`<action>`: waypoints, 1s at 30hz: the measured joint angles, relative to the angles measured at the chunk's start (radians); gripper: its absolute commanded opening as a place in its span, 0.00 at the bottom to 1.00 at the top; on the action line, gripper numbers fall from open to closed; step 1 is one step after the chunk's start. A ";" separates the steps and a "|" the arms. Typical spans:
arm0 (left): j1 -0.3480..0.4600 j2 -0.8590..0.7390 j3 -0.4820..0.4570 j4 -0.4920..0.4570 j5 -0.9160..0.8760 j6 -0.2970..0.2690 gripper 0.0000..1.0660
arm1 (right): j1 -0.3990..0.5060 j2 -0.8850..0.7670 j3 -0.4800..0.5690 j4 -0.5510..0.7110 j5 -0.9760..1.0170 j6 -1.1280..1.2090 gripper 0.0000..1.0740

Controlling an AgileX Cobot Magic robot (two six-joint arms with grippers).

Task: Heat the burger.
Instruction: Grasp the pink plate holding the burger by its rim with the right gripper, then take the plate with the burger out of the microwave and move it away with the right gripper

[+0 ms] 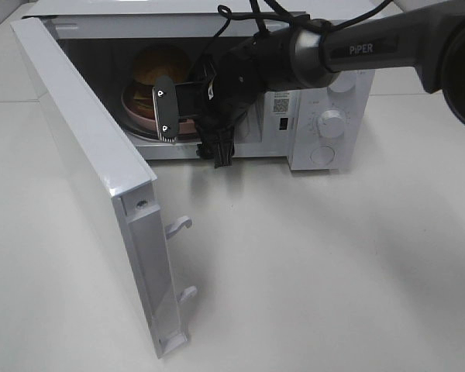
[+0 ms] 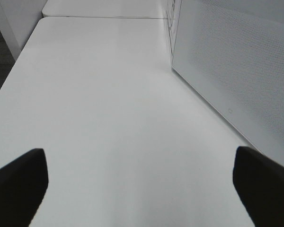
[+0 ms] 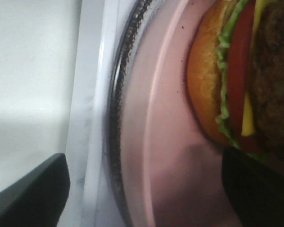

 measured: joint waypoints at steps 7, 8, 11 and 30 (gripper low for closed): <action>0.000 0.000 0.000 0.000 0.000 0.000 0.92 | 0.000 0.030 -0.003 0.017 -0.011 0.000 0.70; 0.000 0.000 0.000 0.000 0.000 0.000 0.92 | 0.000 0.030 -0.003 0.017 -0.011 0.000 0.70; 0.000 0.000 0.000 0.000 0.000 0.000 0.92 | 0.000 0.033 -0.003 0.028 -0.011 0.000 0.66; 0.000 0.000 0.000 0.000 0.000 0.000 0.92 | 0.008 0.006 -0.011 0.130 0.055 -0.008 0.00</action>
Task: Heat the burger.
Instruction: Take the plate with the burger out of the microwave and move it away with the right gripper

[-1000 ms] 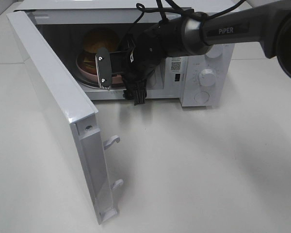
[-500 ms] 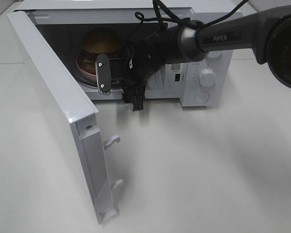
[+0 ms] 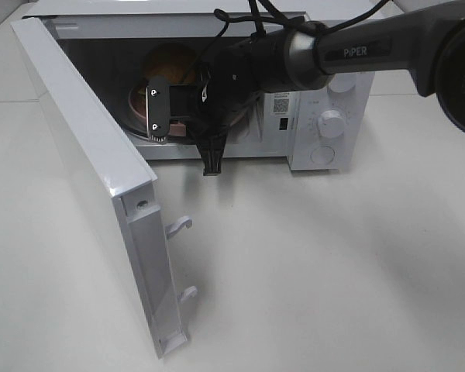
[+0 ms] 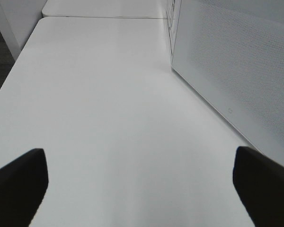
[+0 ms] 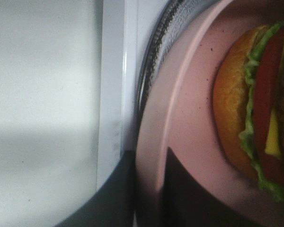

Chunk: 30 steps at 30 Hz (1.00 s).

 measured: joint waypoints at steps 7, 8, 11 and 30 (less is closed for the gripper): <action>0.000 0.000 0.000 0.000 0.000 0.000 0.92 | -0.006 -0.029 0.000 0.039 0.051 -0.019 0.00; 0.000 0.000 0.000 0.000 0.000 0.000 0.92 | -0.006 -0.041 0.000 0.069 0.085 -0.047 0.00; 0.000 0.000 0.000 0.000 0.000 0.000 0.92 | -0.006 -0.052 0.000 0.096 0.116 -0.083 0.00; 0.000 0.000 0.000 0.000 0.000 0.000 0.92 | -0.006 -0.178 0.120 0.129 0.216 -0.207 0.00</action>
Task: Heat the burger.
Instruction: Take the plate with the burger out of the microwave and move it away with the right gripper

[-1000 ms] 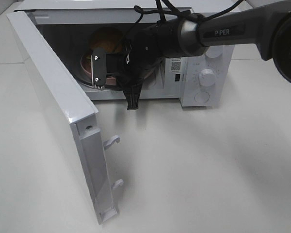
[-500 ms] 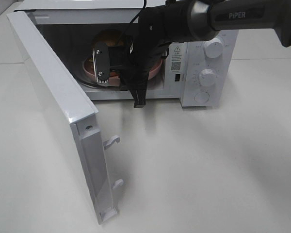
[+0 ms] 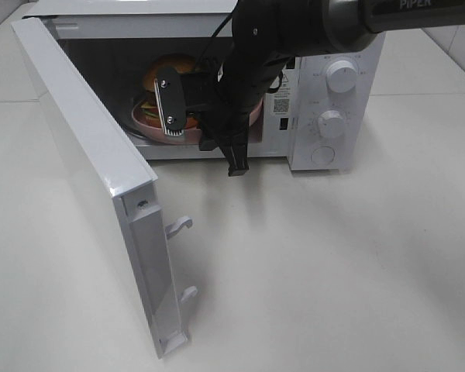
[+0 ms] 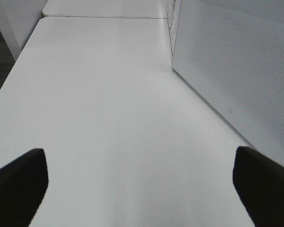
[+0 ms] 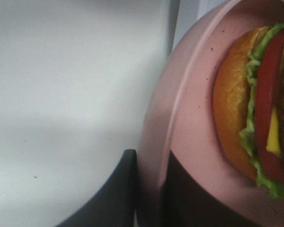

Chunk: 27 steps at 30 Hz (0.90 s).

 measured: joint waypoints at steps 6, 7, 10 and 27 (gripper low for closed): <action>0.000 0.000 0.000 0.000 0.000 0.000 0.92 | 0.000 -0.066 0.108 -0.007 -0.056 -0.065 0.00; 0.000 0.000 0.000 0.000 0.000 0.000 0.92 | 0.001 -0.075 0.122 -0.013 -0.062 -0.073 0.00; 0.000 0.000 0.000 0.000 0.000 0.000 0.92 | 0.001 -0.107 0.169 -0.023 -0.083 -0.099 0.00; 0.000 0.000 0.000 0.000 0.000 0.000 0.92 | 0.003 -0.228 0.320 -0.040 -0.182 -0.140 0.00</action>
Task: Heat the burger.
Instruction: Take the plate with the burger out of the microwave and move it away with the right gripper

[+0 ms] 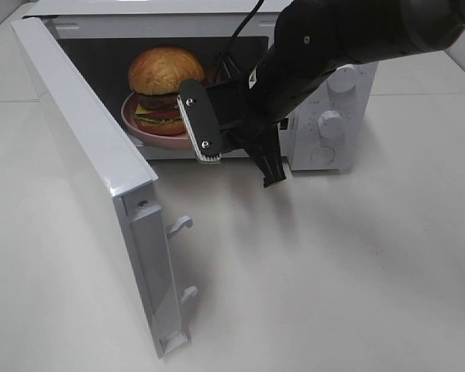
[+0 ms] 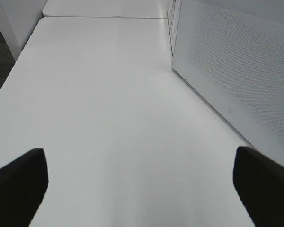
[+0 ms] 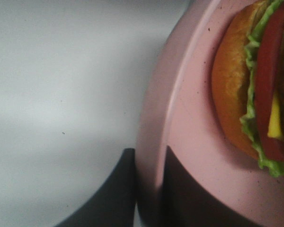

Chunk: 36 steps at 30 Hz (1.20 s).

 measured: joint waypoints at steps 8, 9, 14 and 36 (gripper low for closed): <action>0.000 0.000 0.000 0.000 0.000 0.000 0.92 | 0.000 -0.062 0.086 -0.023 -0.025 -0.017 0.00; 0.000 0.000 0.000 0.000 0.000 0.000 0.92 | 0.000 -0.079 0.114 -0.024 -0.036 -0.019 0.00; 0.000 0.000 0.000 0.000 0.000 0.000 0.92 | 0.000 -0.138 0.192 -0.030 -0.063 -0.019 0.00; 0.000 0.000 0.000 0.000 0.000 0.000 0.92 | -0.003 -0.413 0.490 -0.037 -0.097 -0.005 0.00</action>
